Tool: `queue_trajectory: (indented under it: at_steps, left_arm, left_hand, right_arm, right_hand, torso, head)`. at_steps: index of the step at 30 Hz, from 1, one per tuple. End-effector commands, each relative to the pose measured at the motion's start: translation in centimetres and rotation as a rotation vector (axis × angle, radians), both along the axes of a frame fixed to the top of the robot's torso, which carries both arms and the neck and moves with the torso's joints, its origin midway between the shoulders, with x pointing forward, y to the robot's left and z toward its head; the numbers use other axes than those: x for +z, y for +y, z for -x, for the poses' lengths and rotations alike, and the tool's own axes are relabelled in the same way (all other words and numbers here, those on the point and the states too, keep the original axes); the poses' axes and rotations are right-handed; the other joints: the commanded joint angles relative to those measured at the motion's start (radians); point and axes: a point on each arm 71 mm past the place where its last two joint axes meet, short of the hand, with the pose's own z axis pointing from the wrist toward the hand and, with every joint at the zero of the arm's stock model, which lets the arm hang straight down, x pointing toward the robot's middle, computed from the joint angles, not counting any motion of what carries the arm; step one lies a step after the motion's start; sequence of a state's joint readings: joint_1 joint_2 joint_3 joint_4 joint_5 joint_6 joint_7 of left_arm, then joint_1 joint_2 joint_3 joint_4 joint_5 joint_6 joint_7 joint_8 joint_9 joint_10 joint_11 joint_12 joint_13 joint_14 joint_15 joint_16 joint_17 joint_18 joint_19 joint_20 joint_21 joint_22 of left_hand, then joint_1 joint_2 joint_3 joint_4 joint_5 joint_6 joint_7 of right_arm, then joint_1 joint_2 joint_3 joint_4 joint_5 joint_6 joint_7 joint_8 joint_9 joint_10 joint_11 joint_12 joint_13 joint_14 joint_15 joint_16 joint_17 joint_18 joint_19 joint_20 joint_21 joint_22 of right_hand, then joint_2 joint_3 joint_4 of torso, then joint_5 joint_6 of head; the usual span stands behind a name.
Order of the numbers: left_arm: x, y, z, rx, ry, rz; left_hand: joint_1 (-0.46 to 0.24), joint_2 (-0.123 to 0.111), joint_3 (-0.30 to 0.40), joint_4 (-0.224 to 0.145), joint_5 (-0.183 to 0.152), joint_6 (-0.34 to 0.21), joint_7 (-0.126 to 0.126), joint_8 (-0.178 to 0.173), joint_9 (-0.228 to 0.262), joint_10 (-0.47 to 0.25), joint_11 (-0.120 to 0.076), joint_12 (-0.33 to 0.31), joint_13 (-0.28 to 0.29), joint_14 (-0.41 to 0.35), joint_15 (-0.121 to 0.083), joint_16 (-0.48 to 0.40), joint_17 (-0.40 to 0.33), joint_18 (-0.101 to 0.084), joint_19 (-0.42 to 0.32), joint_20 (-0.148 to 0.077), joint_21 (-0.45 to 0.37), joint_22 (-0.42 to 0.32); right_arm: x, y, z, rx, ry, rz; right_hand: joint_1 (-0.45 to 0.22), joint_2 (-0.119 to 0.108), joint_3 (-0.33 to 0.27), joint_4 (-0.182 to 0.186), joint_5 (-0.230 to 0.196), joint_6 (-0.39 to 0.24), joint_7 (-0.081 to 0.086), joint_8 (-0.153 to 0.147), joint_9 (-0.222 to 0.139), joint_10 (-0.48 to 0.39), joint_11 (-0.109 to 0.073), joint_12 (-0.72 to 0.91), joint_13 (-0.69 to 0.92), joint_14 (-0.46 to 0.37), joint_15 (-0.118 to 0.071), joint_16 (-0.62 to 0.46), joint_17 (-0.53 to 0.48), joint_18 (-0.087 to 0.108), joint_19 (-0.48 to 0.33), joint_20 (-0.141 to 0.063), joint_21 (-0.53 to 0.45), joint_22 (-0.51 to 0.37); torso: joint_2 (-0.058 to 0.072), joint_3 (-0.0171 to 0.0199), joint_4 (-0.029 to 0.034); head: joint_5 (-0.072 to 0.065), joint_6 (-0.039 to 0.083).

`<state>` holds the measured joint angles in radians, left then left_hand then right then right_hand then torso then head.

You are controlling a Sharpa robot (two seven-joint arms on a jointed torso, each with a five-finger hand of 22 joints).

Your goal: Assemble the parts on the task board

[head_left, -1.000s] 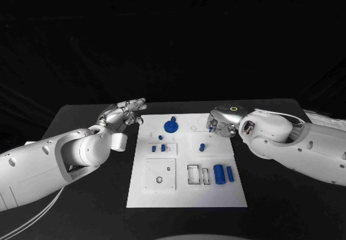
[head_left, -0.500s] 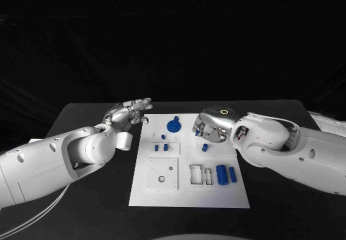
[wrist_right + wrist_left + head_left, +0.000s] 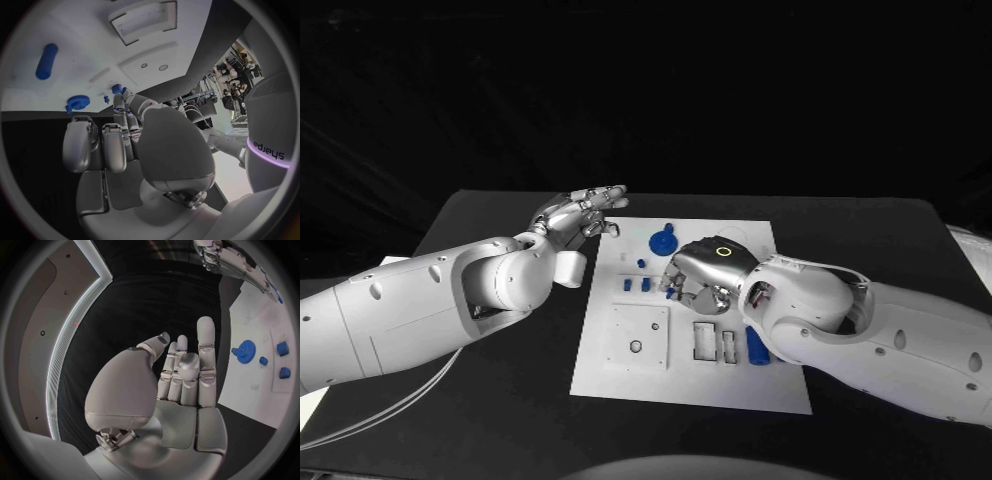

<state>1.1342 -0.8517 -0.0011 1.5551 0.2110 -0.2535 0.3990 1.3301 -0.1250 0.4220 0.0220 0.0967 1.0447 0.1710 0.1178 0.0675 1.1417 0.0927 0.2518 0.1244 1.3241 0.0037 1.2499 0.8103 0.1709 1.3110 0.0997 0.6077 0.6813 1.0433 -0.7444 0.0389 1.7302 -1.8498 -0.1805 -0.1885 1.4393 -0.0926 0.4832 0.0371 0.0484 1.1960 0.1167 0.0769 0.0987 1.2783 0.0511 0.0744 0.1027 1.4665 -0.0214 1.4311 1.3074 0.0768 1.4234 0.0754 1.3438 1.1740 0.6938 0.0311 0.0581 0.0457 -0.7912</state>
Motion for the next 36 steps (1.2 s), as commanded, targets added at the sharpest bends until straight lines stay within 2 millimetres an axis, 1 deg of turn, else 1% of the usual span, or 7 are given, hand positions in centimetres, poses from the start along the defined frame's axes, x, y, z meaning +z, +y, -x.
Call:
queue_trajectory:
  at_steps: [1,5,10,13,21,28,36]
  left_arm:
    - [0.2,-0.5,0.1,-0.029,-0.008,0.013]
    - [0.2,-0.7,0.2,-0.033,-0.008,0.015]
    - [0.2,-0.7,0.2,-0.035,-0.007,0.015]
    - [0.1,-0.6,0.2,-0.034,-0.007,0.015]
    - [0.1,-0.6,0.1,-0.033,-0.006,0.014]
    - [0.1,-0.6,0.1,-0.036,-0.007,0.013]
    - [0.1,-0.5,0.2,-0.037,-0.007,0.012]
  left_hand:
    - [0.006,0.002,-0.001,-0.006,0.006,-0.006,-0.002,0.001,-0.001,-0.006,-0.002,0.005,0.002,-0.006,0.002,-0.004,-0.001,0.009,-0.008,0.001,-0.006,-0.001]
    - [0.005,0.001,-0.002,-0.006,0.006,-0.007,-0.001,0.001,-0.001,-0.007,-0.002,0.006,0.002,-0.007,0.002,-0.004,-0.002,0.009,-0.008,0.001,-0.007,-0.002]
    - [0.005,0.001,-0.002,-0.006,0.006,-0.007,-0.001,0.001,-0.001,-0.007,-0.002,0.006,0.002,-0.007,0.002,-0.004,-0.002,0.009,-0.008,0.001,-0.007,-0.002]
    - [0.005,0.001,-0.002,-0.006,0.006,-0.007,-0.001,0.001,-0.001,-0.007,-0.002,0.006,0.002,-0.007,0.002,-0.004,-0.002,0.009,-0.008,0.001,-0.007,-0.002]
    - [0.005,0.001,-0.002,-0.006,0.006,-0.007,-0.001,0.001,-0.001,-0.007,-0.002,0.006,0.002,-0.007,0.002,-0.004,-0.002,0.009,-0.008,0.001,-0.007,-0.002]
    - [0.005,0.001,-0.002,-0.006,0.006,-0.007,-0.001,0.001,-0.001,-0.007,-0.002,0.006,0.002,-0.007,0.002,-0.004,-0.002,0.009,-0.008,0.001,-0.007,-0.002]
    - [0.003,0.001,-0.004,-0.006,0.005,-0.008,-0.001,0.001,-0.001,-0.009,-0.001,0.009,0.003,-0.008,0.003,-0.005,-0.005,0.009,-0.009,0.002,-0.008,-0.002]
  right_arm:
    - [-1.0,0.9,0.6,0.047,0.021,0.012]
    - [-1.9,1.4,1.0,0.061,0.045,0.012]
    - [-2.5,1.7,1.2,0.068,0.065,0.018]
    - [-2.7,1.7,1.2,0.07,0.07,0.021]
    - [-3.0,1.8,1.3,0.073,0.08,0.03]
    - [-3.2,1.8,1.1,0.07,0.084,0.046]
    - [-3.6,2.0,0.9,0.069,0.083,0.069]
  right_hand:
    - [-0.007,-0.002,0.006,-0.001,0.005,0.005,0.001,0.003,0.002,0.003,-0.001,-0.005,-0.001,0.068,-0.008,-0.001,0.075,0.004,0.005,-0.004,0.001,-0.003]
    - [-0.007,-0.002,0.007,-0.002,0.005,0.004,0.001,0.002,0.002,0.003,0.0,-0.005,-0.001,0.068,-0.008,-0.001,0.074,0.005,0.005,-0.004,0.0,-0.003]
    - [-0.007,-0.002,0.007,-0.002,0.005,0.004,0.002,0.002,0.002,0.003,0.0,-0.005,-0.001,0.068,-0.008,-0.002,0.073,0.005,0.004,-0.004,0.0,-0.004]
    - [-0.007,-0.002,0.008,-0.002,0.006,0.004,0.002,0.002,0.002,0.002,0.0,-0.005,-0.001,0.068,-0.008,-0.001,0.074,0.005,0.004,-0.004,0.0,-0.004]
    - [-0.007,-0.002,0.008,-0.002,0.006,0.004,0.002,0.002,0.002,0.002,0.0,-0.005,-0.001,0.068,-0.008,-0.001,0.074,0.005,0.004,-0.004,0.0,-0.004]
    - [-0.008,-0.002,0.008,-0.003,0.006,0.003,0.003,0.001,0.002,0.002,0.0,-0.006,-0.002,0.068,-0.007,-0.001,0.074,0.005,0.004,-0.004,-0.001,-0.005]
    - [-0.008,-0.003,0.009,-0.003,0.006,0.003,0.003,0.001,0.002,0.002,0.001,-0.006,-0.002,0.068,-0.007,-0.002,0.073,0.005,0.004,-0.004,-0.001,-0.006]
  torso:
    - [0.001,0.0003,-0.0001]
    - [0.001,0.0008,-0.0001]
    - [0.0,0.0002,-0.0017]
    - [0.001,0.0009,-0.0023]
    - [0.0,0.0014,-0.0014]
    - [0.0,0.0002,-0.0015]
    - [0.0,0.0008,-0.0018]
  head:
    - [0.014,-0.007]
    - [0.022,-0.012]
    - [0.026,-0.017]
    - [0.028,-0.021]
    - [0.031,-0.026]
    - [0.031,-0.029]
    - [0.034,-0.032]
